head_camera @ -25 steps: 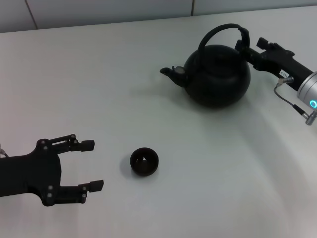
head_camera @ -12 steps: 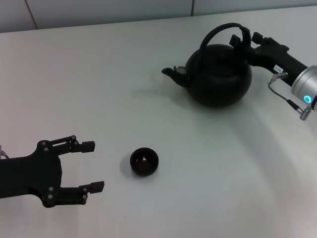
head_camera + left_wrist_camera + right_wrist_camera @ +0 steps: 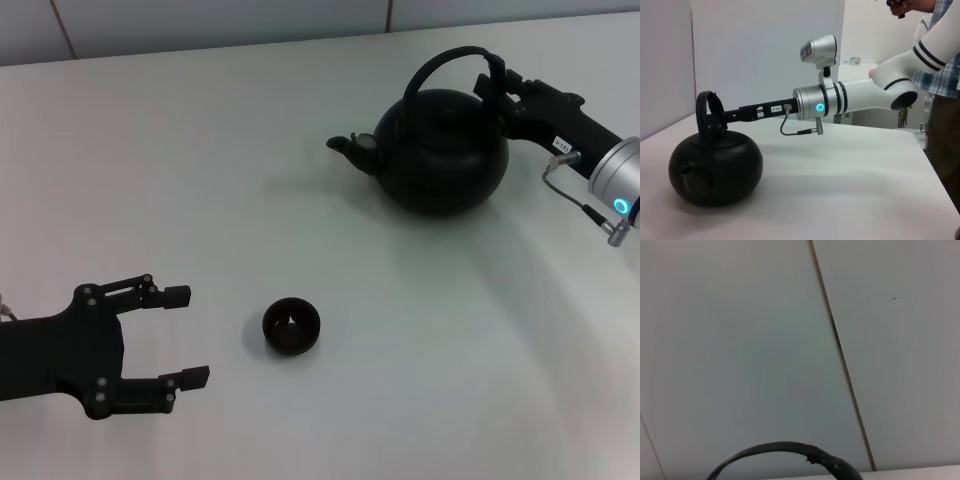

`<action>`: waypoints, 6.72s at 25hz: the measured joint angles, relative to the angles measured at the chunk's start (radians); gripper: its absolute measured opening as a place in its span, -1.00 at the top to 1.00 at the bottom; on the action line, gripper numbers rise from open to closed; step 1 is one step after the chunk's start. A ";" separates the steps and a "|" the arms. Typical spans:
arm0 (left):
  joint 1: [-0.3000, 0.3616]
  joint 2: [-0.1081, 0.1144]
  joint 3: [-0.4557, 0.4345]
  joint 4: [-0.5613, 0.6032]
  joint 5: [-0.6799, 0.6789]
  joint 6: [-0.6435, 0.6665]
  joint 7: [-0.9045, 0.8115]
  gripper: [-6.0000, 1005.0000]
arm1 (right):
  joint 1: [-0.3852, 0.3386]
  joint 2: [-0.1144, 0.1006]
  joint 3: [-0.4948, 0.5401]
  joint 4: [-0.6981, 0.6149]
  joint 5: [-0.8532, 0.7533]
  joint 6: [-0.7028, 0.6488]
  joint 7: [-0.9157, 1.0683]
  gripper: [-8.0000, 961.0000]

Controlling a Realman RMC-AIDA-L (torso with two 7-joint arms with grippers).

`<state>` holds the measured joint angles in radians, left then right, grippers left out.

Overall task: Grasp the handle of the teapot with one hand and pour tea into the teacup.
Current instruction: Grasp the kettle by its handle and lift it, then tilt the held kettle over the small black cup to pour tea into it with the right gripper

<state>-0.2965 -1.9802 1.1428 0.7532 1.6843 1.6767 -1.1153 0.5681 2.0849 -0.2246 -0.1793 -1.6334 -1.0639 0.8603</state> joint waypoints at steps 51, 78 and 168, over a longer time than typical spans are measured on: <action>0.017 -0.012 0.000 0.000 0.000 -0.003 -0.015 -0.66 | -0.082 0.000 -0.328 -0.157 -0.008 -0.348 -0.141 0.71; 0.028 -0.016 0.000 0.000 0.001 -0.013 -0.015 -0.66 | -0.081 0.003 -0.490 -0.348 -0.001 -0.366 -0.131 0.71; 0.034 -0.026 0.004 -0.012 0.003 -0.041 -0.035 -0.66 | -0.051 0.006 -0.650 -0.398 0.053 -0.362 -0.294 0.72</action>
<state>-0.2622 -2.0064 1.1467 0.7409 1.6874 1.6353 -1.1504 0.5175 2.0908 -0.8744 -0.5774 -1.5808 -1.4257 0.5667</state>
